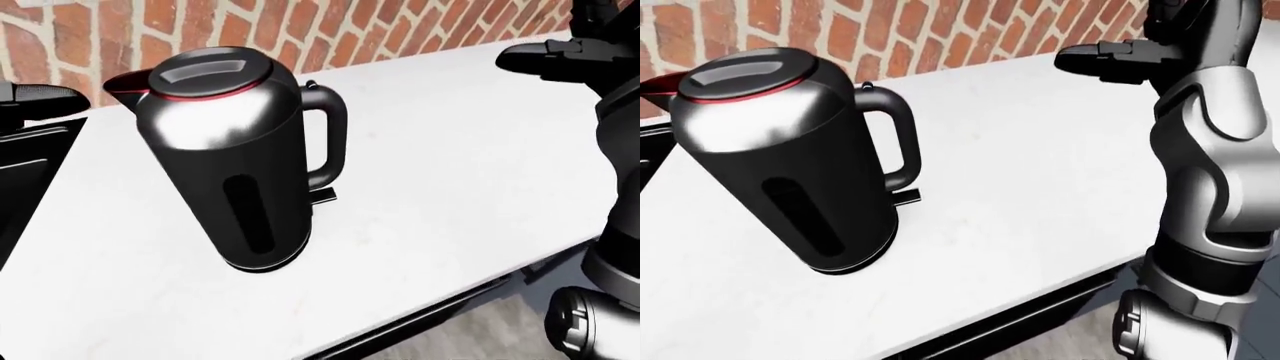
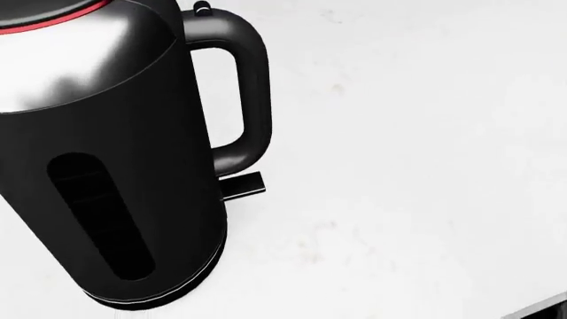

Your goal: Press the button to open the lid of the electric kettle.

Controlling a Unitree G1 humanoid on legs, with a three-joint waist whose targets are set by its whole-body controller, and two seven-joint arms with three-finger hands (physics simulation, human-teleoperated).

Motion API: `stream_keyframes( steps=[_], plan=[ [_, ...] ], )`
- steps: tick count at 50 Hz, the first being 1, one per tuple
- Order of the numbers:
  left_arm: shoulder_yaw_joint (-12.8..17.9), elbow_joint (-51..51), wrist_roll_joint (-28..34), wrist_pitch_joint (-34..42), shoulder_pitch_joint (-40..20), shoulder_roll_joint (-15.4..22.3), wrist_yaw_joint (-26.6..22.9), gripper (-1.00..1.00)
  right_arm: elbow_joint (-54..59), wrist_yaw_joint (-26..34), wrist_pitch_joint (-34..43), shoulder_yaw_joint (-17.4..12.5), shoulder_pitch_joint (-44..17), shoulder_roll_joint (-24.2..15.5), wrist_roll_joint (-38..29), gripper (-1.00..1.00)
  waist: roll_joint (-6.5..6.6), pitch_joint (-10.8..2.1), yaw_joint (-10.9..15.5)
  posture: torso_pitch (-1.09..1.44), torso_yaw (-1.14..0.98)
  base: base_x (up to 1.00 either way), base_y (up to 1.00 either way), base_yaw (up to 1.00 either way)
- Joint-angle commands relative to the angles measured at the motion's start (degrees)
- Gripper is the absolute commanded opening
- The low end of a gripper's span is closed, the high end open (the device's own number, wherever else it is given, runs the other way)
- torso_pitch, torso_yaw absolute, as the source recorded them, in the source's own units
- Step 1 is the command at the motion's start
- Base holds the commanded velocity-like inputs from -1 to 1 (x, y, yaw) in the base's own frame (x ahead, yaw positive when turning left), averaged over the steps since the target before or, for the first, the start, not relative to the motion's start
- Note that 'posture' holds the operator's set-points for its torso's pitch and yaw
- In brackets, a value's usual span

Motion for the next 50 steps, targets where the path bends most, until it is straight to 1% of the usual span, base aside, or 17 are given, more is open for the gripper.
stream_keyframes(
  steps=[1, 6, 16, 20, 28, 41, 45, 50],
  plan=[
    [1.0, -1.0, 0.3, -1.8, -0.9, 1.0, -0.1, 1.0, -1.4, 0.3, -1.3, -0.6, -1.7, -0.8, -0.2, 1.0, 0.09, -1.23, 0.0, 0.0, 0.0, 0.0, 0.0, 0.0],
    [1.6, -1.4, 0.3, -2.9, -0.3, 0.6, -0.4, 1.0, -1.7, 0.7, -1.1, -0.7, -1.4, -0.7, -0.4, 1.0, 0.15, -1.27, 0.0, 0.0, 0.0, 0.0, 0.0, 0.0],
    [1.6, -1.6, 0.0, -2.6, 0.3, 0.4, -0.5, 1.0, -1.8, 1.0, -1.1, -0.7, -1.1, -0.4, -0.9, 1.0, 0.21, -1.44, 0.0, 0.0, 0.0, 0.0, 0.0, 0.0],
    [1.6, -1.6, -0.3, -1.9, 0.3, 0.3, -0.4, 1.0, -1.8, 1.2, -1.1, -0.6, -1.0, -0.3, -1.2, 1.0, 0.23, -1.82, 0.0, -0.01, 0.0, 0.0, 0.0, 0.0],
    [1.6, -1.6, -0.5, -1.6, 0.2, 0.4, -0.4, 1.0, -1.9, 1.4, -0.9, -0.6, -1.0, -0.1, -1.4, 1.0, 0.26, -3.8, 0.0, -0.08, 0.0, 0.0, 0.0, 0.0],
    [1.6, -1.7, -1.0, -1.8, -0.3, 0.6, 0.1, 1.0, -1.8, 1.9, -0.4, -0.4, -1.2, -0.1, -1.7, 1.0, 0.08, -8.0, -0.1, -0.2, 0.0, 0.0, 0.0, 0.0],
    [1.0, -1.8, -1.0, -1.9, -0.3, 0.3, 0.2, 1.0, -1.6, 2.3, -0.6, 0.1, -1.2, 0.3, -2.3, 1.0, 0.22, -8.61, 0.0, -0.2, 0.0, 0.0, 0.0, 0.0],
    [1.1, -1.9, -1.7, -1.3, -0.6, 0.5, 0.6, 1.0, 0.0, 4.1, -1.2, 1.8, -1.8, 1.5, -4.6, 1.0, 0.42, -9.14, -0.1, -0.2, 0.0, 0.0, 0.0, 0.0]
  ],
)
